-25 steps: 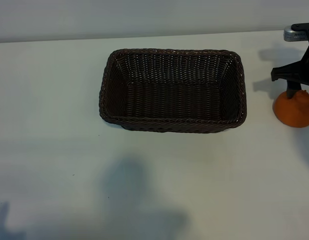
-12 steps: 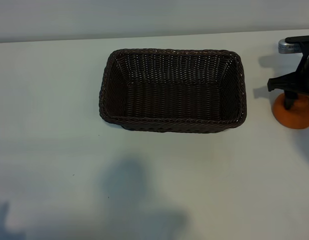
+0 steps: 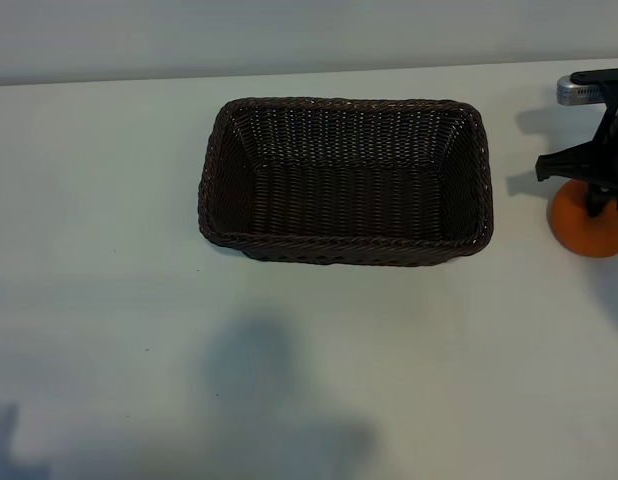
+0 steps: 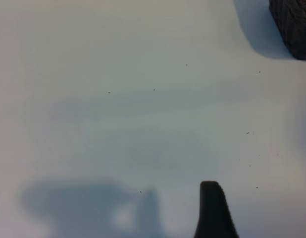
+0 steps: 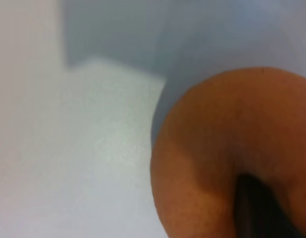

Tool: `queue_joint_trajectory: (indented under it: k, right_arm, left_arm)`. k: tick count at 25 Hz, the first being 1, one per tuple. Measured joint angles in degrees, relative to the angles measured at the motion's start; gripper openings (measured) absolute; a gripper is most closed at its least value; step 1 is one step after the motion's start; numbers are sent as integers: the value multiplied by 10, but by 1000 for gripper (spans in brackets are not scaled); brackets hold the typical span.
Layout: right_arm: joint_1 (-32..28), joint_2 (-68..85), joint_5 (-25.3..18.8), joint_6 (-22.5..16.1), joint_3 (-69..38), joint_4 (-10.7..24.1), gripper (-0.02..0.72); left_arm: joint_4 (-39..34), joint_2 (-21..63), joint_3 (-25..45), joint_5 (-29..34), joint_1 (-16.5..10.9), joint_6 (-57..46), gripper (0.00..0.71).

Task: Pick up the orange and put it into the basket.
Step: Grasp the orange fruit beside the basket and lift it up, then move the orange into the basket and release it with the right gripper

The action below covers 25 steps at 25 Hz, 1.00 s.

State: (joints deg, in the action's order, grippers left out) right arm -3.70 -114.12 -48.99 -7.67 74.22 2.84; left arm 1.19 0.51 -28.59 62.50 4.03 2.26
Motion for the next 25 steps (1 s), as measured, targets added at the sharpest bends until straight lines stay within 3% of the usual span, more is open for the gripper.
queue_joint_trajectory:
  k: [25]
  right_arm:
    - [0,196,-56,18,-1,-2,72]
  left_arm:
    - [0,0,0,0,0,0,467]
